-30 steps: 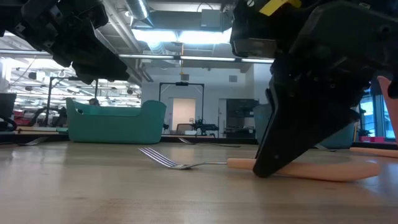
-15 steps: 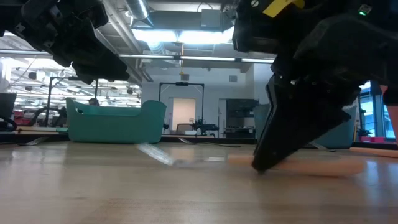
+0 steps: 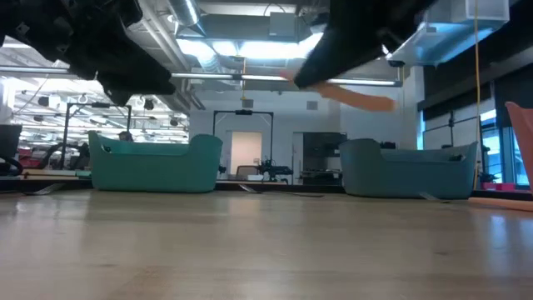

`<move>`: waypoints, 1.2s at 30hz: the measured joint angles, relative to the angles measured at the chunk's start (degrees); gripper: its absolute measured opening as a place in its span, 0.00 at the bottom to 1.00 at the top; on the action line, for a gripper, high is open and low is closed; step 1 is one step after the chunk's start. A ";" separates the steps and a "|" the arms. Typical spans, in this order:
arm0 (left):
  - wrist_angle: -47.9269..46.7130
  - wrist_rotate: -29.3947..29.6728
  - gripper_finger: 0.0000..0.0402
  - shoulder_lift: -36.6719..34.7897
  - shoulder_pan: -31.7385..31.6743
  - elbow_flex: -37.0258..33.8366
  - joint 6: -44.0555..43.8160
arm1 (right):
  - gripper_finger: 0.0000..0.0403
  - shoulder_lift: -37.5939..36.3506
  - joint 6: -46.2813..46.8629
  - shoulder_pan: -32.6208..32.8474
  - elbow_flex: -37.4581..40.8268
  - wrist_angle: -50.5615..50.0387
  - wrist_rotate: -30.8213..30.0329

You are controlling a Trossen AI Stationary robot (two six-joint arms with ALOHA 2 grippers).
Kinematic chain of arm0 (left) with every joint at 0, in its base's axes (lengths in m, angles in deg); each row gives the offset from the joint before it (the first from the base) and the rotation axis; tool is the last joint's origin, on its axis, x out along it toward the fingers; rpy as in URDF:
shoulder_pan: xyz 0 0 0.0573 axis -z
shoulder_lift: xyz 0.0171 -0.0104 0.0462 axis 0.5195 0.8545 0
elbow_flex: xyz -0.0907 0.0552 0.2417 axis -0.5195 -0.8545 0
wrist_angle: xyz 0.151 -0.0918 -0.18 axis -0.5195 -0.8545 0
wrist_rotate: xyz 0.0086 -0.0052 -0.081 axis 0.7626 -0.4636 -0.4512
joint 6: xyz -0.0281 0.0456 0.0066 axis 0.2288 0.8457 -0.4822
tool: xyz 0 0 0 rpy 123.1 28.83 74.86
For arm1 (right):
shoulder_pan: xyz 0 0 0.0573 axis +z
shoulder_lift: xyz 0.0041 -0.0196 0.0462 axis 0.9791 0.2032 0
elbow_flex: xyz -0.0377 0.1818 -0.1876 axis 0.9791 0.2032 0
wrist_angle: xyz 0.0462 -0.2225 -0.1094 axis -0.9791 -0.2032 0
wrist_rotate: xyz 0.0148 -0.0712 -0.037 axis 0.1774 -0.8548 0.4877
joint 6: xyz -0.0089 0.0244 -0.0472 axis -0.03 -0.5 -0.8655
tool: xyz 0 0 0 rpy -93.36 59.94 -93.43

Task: Sort silverware by color (type)
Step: Put the brown fork into the green bin

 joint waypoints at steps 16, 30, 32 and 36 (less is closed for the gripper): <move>17.06 -0.64 0.32 3.65 1.00 0.02 4.90 | 0.07 1.25 -21.65 -2.85 0.04 25.67 -10.98; 31.93 4.15 0.32 9.32 3.21 0.04 7.10 | 0.08 5.48 -29.99 -3.82 0.04 39.60 -9.53; 32.87 3.42 0.32 9.33 3.21 0.04 7.10 | 0.08 5.48 -30.20 -4.08 0.04 40.19 -9.31; 34.10 3.33 0.32 9.33 3.21 0.04 7.13 | 0.08 5.50 -30.07 -4.66 0.04 41.00 -7.96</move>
